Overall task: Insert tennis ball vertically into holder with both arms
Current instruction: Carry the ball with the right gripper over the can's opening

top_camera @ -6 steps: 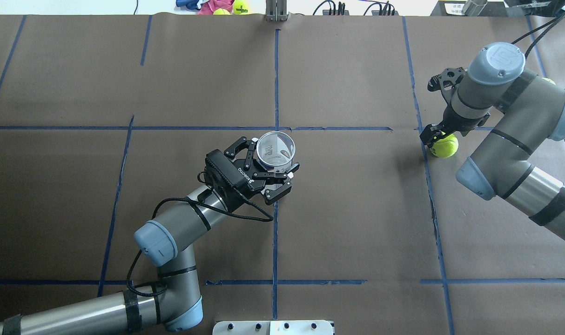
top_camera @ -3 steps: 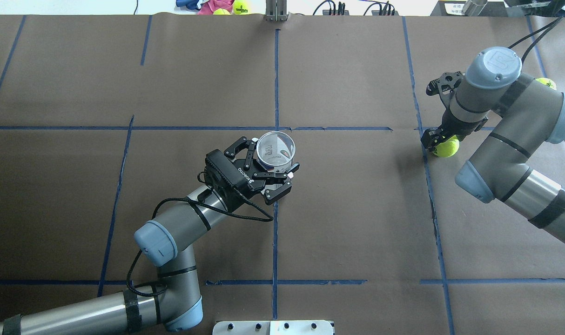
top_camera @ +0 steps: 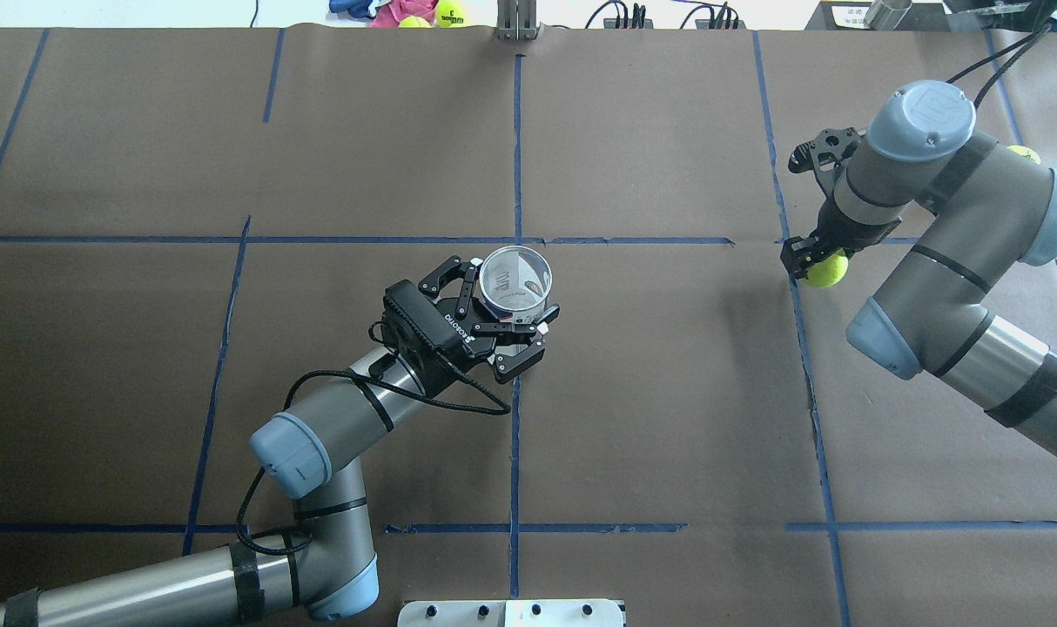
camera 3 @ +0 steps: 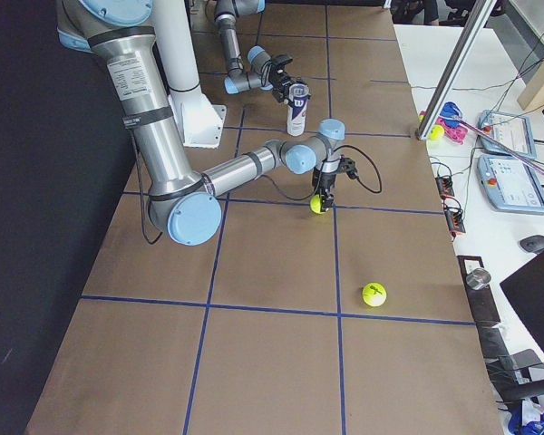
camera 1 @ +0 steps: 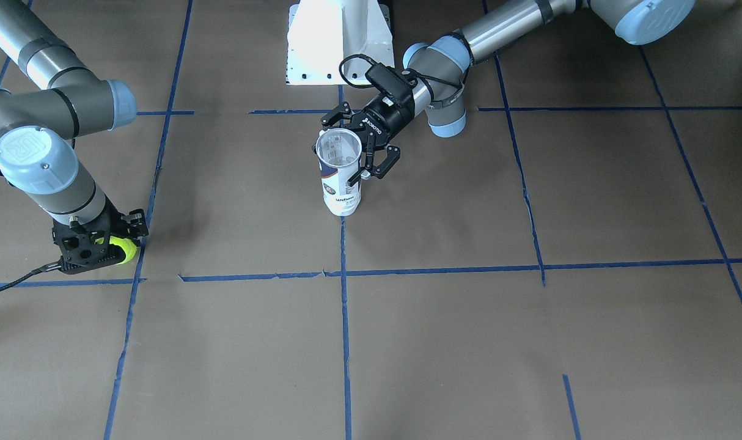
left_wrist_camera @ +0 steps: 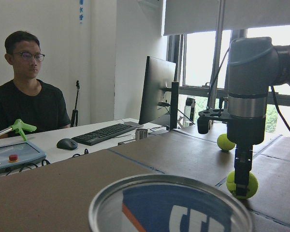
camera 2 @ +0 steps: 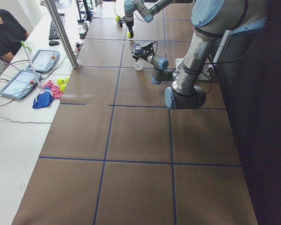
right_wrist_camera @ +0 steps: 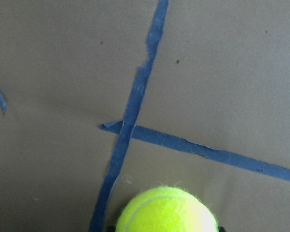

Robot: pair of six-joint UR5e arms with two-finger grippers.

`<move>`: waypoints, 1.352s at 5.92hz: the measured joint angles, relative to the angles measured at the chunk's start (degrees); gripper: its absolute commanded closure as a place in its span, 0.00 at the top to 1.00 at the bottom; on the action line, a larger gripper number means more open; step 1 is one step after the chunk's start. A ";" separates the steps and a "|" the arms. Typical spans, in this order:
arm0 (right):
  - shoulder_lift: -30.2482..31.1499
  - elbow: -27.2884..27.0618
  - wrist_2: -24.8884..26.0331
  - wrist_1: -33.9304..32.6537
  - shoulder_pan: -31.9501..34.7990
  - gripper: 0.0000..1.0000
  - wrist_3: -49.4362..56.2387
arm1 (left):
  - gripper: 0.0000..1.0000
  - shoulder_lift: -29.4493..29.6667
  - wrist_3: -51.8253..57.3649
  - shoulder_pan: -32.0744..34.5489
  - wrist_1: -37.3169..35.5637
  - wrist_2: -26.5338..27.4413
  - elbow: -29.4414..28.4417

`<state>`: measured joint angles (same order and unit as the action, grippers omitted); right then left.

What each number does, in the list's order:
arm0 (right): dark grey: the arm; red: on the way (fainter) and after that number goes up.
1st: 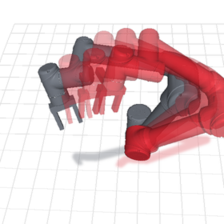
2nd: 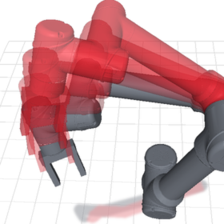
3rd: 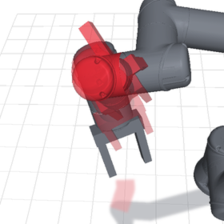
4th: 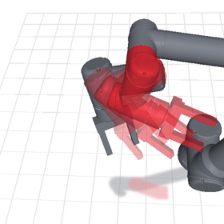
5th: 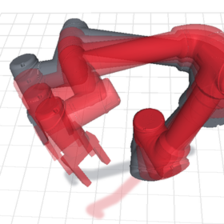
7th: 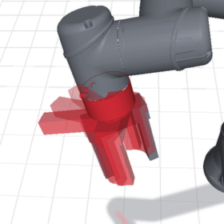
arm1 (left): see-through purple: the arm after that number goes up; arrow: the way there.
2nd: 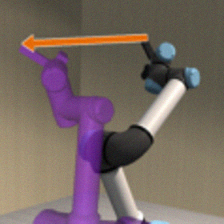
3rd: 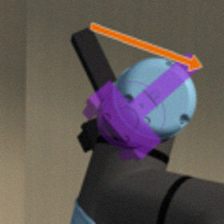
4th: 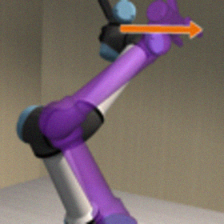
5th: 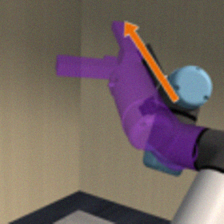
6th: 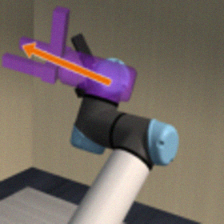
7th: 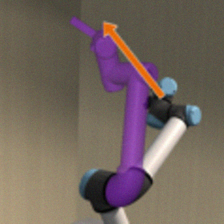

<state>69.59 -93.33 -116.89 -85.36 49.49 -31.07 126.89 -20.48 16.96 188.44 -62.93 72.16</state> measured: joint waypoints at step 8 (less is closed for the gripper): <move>-20.99 -12.31 -6.83 0.19 -8.00 0.16 -42.53 | 0.97 -0.22 0.00 -0.51 -0.07 0.00 -0.03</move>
<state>48.59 -105.64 -123.72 -85.17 41.48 -73.60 126.67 -20.48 16.45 188.37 -62.93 72.13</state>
